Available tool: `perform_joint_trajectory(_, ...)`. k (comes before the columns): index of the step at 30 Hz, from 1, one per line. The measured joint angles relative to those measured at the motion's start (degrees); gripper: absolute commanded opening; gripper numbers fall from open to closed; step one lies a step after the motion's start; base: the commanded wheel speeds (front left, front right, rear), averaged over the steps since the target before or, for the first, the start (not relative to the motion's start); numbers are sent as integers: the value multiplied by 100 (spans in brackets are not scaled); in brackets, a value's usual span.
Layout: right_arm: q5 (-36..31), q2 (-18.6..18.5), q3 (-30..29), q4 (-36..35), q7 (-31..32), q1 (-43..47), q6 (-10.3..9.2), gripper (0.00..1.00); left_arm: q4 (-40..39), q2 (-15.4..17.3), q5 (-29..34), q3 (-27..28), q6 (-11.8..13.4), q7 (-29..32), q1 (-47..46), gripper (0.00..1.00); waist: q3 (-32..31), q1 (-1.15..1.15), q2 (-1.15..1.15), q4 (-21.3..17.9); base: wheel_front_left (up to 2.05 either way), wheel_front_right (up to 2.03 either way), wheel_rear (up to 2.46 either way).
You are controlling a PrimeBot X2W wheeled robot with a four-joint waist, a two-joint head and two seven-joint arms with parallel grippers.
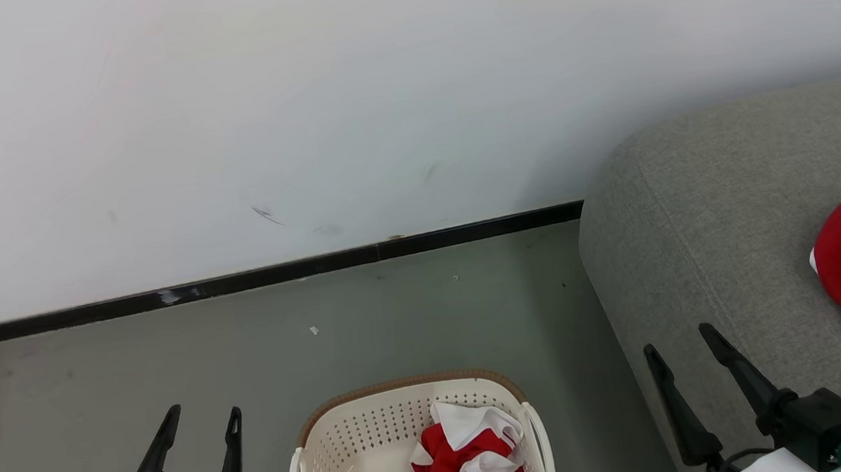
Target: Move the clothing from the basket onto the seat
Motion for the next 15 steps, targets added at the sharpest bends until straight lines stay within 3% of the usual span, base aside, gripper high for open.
perform_joint_trajectory(8,-46,5,-229,-253,-2,-6,0,100,302,36,140,-365,-243,183,-465,100,258,0,0,-57,0,0,0)
perform_joint_trajectory(15,-44,11,-410,-476,-7,-5,0,100,622,-144,338,-845,-500,355,-943,100,545,0,0,-146,0,0,0)
